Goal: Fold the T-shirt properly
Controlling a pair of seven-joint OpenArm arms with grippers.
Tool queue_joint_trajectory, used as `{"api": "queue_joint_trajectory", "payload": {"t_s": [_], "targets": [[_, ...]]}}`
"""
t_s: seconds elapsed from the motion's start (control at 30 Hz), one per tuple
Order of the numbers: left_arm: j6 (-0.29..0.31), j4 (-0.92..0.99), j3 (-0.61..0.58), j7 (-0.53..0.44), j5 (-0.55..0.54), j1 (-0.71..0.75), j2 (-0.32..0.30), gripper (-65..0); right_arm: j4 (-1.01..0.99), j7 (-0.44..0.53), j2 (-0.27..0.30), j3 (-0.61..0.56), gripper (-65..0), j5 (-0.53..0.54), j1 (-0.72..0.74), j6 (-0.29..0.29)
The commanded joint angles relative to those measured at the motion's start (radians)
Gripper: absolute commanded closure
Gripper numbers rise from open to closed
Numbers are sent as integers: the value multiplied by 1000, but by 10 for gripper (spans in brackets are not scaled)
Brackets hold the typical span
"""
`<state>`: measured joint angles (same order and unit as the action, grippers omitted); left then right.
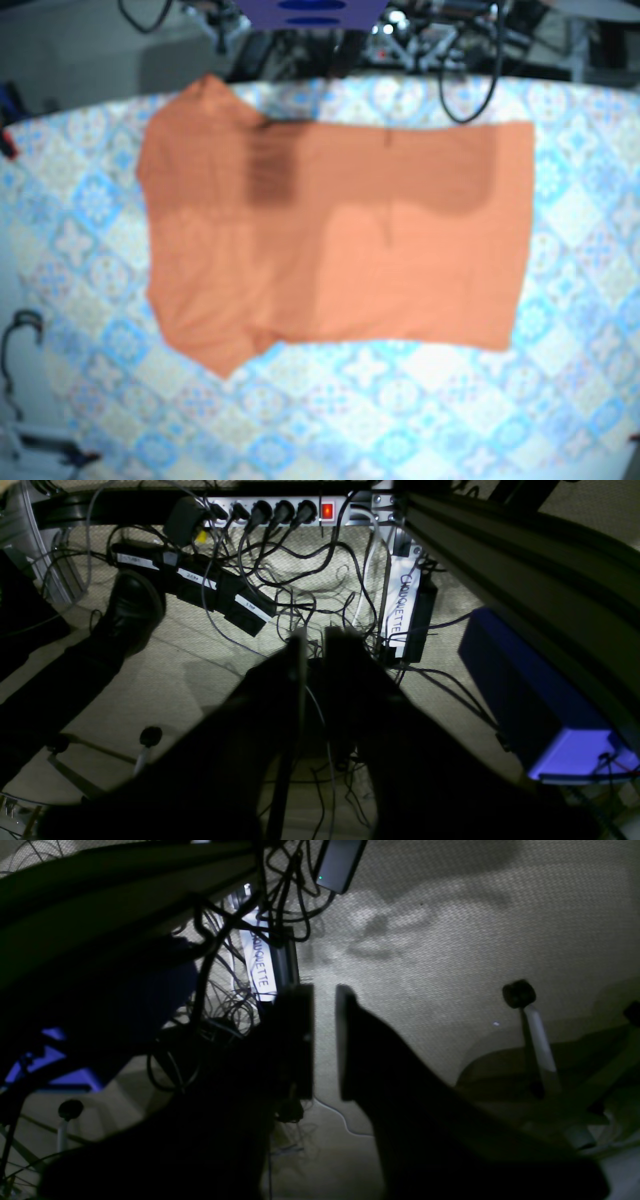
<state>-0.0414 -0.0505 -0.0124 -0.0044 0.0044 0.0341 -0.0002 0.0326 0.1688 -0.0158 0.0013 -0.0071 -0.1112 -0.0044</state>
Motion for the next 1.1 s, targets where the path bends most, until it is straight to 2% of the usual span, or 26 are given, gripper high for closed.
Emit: {"api": "queue_joint_trajectory", "payload": {"t_s": [0.0,0.73,0.9,1.0,1.07], "targets": [[-5,-2,1,-4,7,5,1,-71,-3,7,1,-2,-72,0,-6,-1],[-5,-2,-5,2,21,13,-2,-71,-3,24,-8,-7,-70,-1,-6,-1],[-7,-18,-151,-7,167,89,-34,-71,-3,42,-6,-163,-68,-89,-68,-3],[-8,-116,-222,-6,214,172,-60,-71,-1,70,7,-264,-68,-146,-120,-4],[-10,-194,-269,1,239,235,-103,-71,-1,102,24,-315,-68,-164,-161,-4]]}}
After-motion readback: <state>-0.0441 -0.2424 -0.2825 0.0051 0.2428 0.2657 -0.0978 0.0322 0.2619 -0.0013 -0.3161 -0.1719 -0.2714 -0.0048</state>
